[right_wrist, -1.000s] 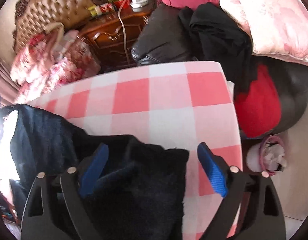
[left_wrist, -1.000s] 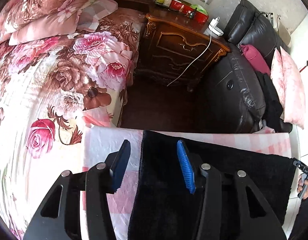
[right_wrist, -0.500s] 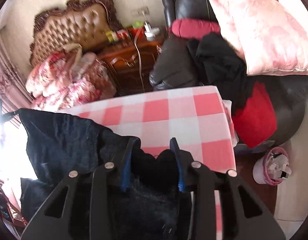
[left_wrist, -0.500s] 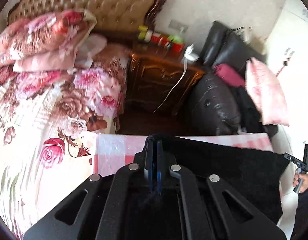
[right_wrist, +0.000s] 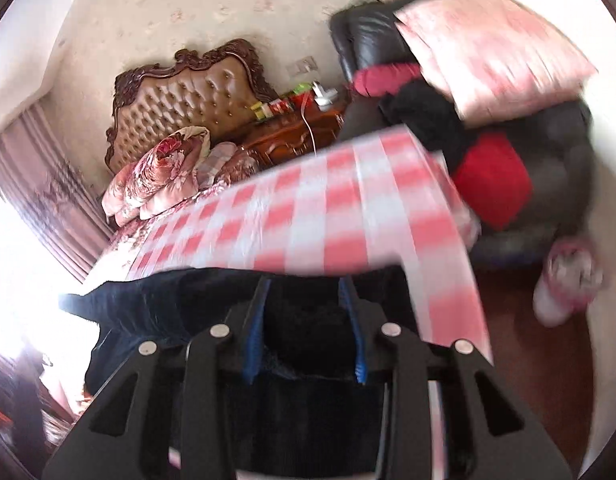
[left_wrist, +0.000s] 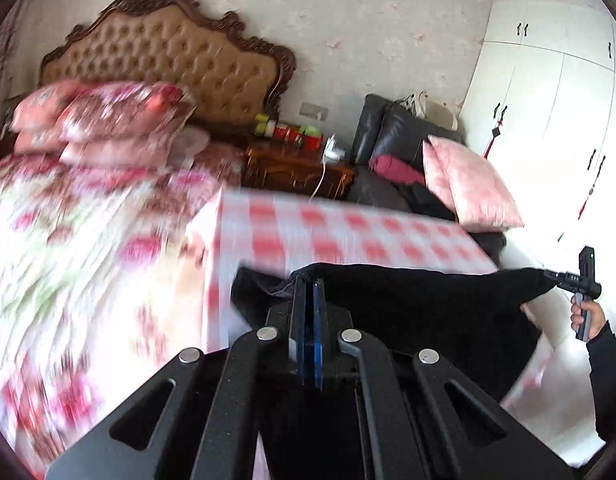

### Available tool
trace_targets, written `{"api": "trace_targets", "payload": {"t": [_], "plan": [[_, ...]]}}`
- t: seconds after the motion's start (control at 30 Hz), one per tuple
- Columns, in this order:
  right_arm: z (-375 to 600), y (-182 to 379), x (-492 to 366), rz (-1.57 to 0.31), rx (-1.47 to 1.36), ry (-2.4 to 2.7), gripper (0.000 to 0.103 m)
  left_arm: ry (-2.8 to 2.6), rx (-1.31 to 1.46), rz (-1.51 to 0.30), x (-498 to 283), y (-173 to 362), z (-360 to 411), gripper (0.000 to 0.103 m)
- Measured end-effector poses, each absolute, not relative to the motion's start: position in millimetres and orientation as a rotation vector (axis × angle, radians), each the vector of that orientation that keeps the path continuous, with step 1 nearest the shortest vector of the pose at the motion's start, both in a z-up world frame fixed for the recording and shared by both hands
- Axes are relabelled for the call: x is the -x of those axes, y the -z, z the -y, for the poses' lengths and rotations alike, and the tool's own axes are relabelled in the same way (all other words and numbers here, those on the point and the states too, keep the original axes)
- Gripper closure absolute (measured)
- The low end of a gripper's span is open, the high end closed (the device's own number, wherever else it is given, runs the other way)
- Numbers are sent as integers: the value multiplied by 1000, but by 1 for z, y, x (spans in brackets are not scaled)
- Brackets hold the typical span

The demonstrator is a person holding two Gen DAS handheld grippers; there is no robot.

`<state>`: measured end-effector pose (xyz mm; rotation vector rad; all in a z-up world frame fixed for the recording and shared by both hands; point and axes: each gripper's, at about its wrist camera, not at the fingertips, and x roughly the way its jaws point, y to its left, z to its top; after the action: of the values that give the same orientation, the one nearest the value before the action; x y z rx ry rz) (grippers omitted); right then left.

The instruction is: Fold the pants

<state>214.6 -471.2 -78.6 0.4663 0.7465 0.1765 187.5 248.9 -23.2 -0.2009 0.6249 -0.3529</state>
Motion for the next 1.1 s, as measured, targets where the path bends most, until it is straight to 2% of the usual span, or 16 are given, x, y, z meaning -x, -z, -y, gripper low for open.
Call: {"api": "trace_targets", "payload": {"t": [0.03, 0.1, 0.17, 0.2, 0.23, 0.3, 0.5, 0.63, 0.73, 0.93, 1.1], "plan": [[470, 100, -198, -787, -479, -154, 62, 348, 230, -658, -163, 50, -250, 100], [468, 129, -177, -842, -497, -114, 40, 301, 284, -747, -126, 104, -251, 94], [466, 147, -157, -854, -541, -95, 33, 259, 313, -791, -105, 132, -249, 89], [467, 152, -145, -853, -568, -75, 32, 238, 357, -797, -89, 143, -249, 83], [469, 154, -133, -843, -615, -66, 31, 232, 406, -793, -80, 147, -250, 68], [476, 157, -116, -824, -708, -34, 27, 231, 505, -761, -64, 149, -254, 47], [485, 172, -93, -771, -1004, -86, 27, 253, 956, -701, -55, 160, -274, 48], [472, 176, -107, -809, -1047, -117, 27, 249, 1190, -719, -69, 174, -277, 50], [471, 176, -115, -802, -1072, -105, 27, 263, 1226, -722, -74, 172, -272, 55], [473, 173, -117, -803, -1109, -76, 25, 136, 1193, -863, -94, 181, -263, 55], [480, 173, -115, -802, -1155, -38, 22, 112, 1171, -878, -107, 182, -257, 54]]}}
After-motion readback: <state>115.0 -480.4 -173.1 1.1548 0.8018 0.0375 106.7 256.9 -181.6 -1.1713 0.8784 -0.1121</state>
